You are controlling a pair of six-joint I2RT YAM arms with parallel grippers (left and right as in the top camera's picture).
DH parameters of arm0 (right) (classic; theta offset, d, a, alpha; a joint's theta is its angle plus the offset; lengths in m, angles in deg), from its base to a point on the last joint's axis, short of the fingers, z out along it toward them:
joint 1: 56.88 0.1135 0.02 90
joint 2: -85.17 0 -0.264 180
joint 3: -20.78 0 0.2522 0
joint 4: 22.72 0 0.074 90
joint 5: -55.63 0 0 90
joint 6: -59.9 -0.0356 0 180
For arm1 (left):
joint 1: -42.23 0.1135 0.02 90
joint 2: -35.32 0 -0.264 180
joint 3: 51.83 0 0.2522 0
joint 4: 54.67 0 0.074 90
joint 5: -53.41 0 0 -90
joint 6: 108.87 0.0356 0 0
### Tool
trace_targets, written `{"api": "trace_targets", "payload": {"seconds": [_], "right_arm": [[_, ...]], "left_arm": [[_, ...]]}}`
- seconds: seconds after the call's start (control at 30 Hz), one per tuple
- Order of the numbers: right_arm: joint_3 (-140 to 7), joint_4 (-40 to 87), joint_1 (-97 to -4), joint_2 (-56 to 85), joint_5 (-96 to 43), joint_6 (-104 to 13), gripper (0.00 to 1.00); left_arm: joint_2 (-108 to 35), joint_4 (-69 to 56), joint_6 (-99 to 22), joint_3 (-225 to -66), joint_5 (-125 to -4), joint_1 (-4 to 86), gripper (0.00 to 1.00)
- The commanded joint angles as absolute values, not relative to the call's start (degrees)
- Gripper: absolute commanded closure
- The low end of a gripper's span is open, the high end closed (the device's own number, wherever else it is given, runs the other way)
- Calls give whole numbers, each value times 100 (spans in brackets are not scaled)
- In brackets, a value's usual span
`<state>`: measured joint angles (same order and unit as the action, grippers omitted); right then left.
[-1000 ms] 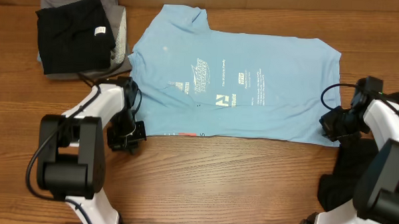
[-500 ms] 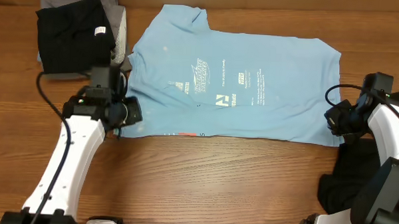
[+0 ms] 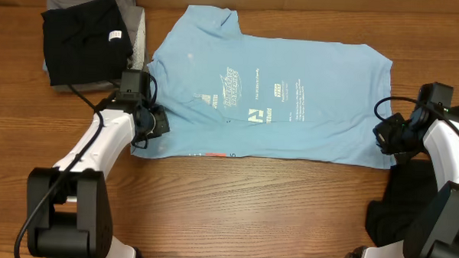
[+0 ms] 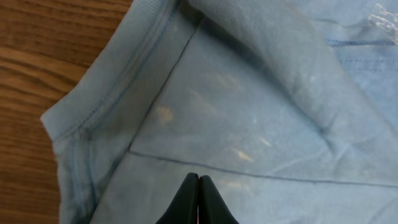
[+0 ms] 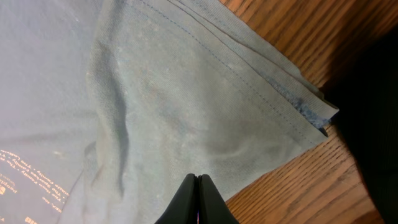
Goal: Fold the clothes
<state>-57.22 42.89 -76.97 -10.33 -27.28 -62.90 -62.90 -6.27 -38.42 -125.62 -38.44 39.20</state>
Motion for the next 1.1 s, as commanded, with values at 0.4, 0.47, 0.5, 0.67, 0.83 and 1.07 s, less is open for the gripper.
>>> {"api": "trace_targets", "payload": {"seconds": [0.4, 0.47, 0.5, 0.67, 0.83, 1.07], "right_arm": [[-5720, 4235, -7676, -902, -2722, -6314, 96], [-5718, 4237, -7676, -902, -2722, -6314, 96], [-5718, 4243, -7676, -902, -2722, -6314, 96], [-5698, 4318, -7676, -902, -2724, -6314, 96], [-5698, 4383, -7676, -902, -2879, -6419, 96], [-5698, 4519, -7676, -902, -2984, -6572, 96]], "left_arm": [[-7295, -667, -3674, -12612, -3765, 3890, 96], [-7356, -605, -3687, -12612, -3765, 3890, 96], [-7365, -529, -3689, -12612, -3763, 3890, 96], [-7365, 171, -4192, -12612, -3752, 3909, 96], [-7363, 1316, -4679, -12612, -3737, 3938, 96], [-7116, 2199, -5044, -12612, -3492, 3936, 96]]}}
